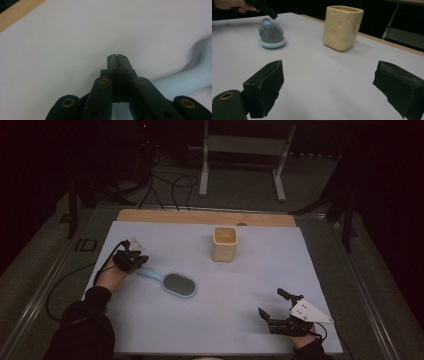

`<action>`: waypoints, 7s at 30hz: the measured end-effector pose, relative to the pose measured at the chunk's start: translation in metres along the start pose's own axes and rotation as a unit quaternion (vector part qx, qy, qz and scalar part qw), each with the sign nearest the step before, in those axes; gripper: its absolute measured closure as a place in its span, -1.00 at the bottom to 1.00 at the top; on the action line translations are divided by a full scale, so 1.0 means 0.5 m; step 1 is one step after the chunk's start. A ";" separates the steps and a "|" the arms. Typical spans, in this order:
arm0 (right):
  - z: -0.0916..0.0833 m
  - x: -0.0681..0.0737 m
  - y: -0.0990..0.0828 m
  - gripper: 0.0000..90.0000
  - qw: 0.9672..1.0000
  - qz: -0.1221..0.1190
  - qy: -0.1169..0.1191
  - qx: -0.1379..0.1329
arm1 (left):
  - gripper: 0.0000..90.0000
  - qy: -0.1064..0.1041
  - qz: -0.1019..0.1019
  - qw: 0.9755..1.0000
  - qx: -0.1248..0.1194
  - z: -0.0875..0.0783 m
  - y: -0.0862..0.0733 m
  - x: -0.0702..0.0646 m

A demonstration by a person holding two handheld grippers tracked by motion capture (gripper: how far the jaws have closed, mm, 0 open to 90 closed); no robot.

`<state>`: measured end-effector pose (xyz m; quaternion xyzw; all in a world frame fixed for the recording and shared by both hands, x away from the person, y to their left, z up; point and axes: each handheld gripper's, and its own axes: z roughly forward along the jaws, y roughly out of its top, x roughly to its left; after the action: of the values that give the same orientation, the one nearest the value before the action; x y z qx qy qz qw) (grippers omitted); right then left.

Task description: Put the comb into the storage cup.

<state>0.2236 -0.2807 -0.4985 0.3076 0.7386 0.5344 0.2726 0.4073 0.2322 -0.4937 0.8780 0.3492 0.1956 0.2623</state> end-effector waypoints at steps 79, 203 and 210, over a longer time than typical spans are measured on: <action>-0.003 -0.002 0.001 -0.80 1.000 0.004 -0.007 -0.001 | 1.00 -0.093 0.067 0.989 0.093 -0.131 -0.102 -0.214; -0.005 0.003 0.005 -0.80 1.000 -0.001 -0.012 -0.001 | -0.03 -0.070 -0.118 0.967 0.213 -0.041 0.031 -0.270; -0.005 0.001 0.004 -0.80 1.000 0.002 -0.015 -0.001 | 0.02 -0.063 -0.110 0.964 0.234 -0.035 0.043 -0.272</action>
<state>0.2217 -0.2813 -0.4958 0.3166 0.7333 0.5309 0.2831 0.3166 0.1270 -0.4888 0.8819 0.4621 0.0225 0.0906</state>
